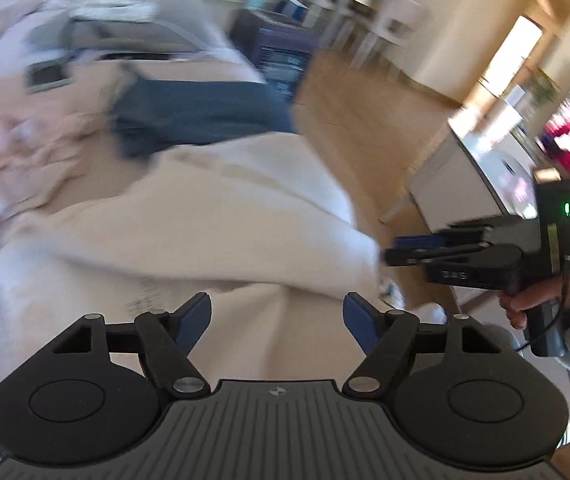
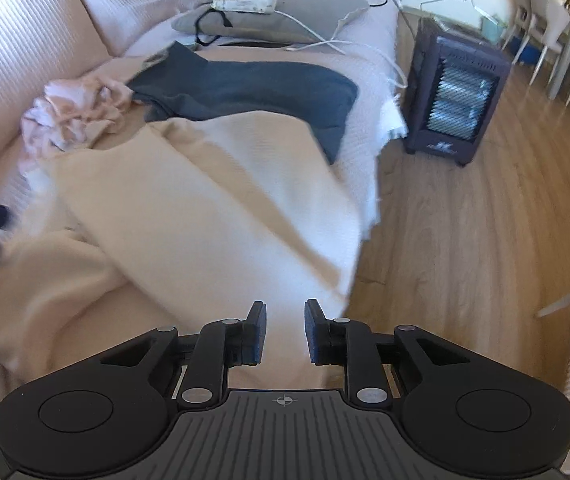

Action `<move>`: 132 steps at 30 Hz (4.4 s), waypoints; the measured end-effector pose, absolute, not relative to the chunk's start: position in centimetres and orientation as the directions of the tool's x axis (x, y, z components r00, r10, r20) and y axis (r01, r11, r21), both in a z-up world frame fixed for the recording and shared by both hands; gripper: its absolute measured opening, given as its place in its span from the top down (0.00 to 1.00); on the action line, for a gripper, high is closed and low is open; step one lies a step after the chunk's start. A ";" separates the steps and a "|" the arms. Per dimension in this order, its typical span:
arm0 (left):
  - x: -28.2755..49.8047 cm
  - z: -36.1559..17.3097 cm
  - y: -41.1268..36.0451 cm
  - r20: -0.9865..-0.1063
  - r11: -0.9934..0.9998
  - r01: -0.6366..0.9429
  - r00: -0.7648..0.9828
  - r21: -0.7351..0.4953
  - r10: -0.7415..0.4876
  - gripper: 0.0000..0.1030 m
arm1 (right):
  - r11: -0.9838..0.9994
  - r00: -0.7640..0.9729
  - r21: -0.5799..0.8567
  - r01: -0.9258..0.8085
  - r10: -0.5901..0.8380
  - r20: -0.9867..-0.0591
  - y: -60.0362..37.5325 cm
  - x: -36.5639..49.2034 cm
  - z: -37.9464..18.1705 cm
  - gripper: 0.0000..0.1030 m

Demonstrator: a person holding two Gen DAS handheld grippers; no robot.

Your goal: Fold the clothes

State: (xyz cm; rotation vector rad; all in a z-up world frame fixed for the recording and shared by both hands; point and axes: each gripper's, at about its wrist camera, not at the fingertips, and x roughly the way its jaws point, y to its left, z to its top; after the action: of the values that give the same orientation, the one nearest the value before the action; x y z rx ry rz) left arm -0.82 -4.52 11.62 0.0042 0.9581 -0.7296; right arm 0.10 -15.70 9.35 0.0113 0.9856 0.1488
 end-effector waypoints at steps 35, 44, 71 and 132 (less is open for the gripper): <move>-0.3 3.8 2.8 -0.910 0.943 0.285 0.319 -0.173 -0.264 0.35 | 0.920 0.464 0.382 -0.092 0.379 -0.801 -12.2 11.0 7.2 0.76; -0.8 3.9 2.9 -0.904 0.942 0.285 0.331 -0.177 -0.270 0.33 | 0.968 0.536 0.214 -0.133 0.252 -0.806 -8.8 11.5 6.3 0.83; -1.1 5.7 8.0 -0.849 0.943 0.190 0.412 -0.274 -0.330 0.28 | 0.986 0.545 -0.144 -0.086 -0.075 -0.835 -12.3 3.3 8.9 0.45; 11.9 7.1 6.7 -0.798 0.984 0.173 0.597 0.031 -0.080 0.43 | 0.838 0.334 0.111 -0.534 0.330 -0.883 -2.4 2.0 8.3 0.88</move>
State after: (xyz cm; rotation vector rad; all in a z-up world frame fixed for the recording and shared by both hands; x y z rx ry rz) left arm 11.93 6.74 7.15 0.1088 0.9196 -0.1474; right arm 2.00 -2.37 8.32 -0.2131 1.0940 0.5691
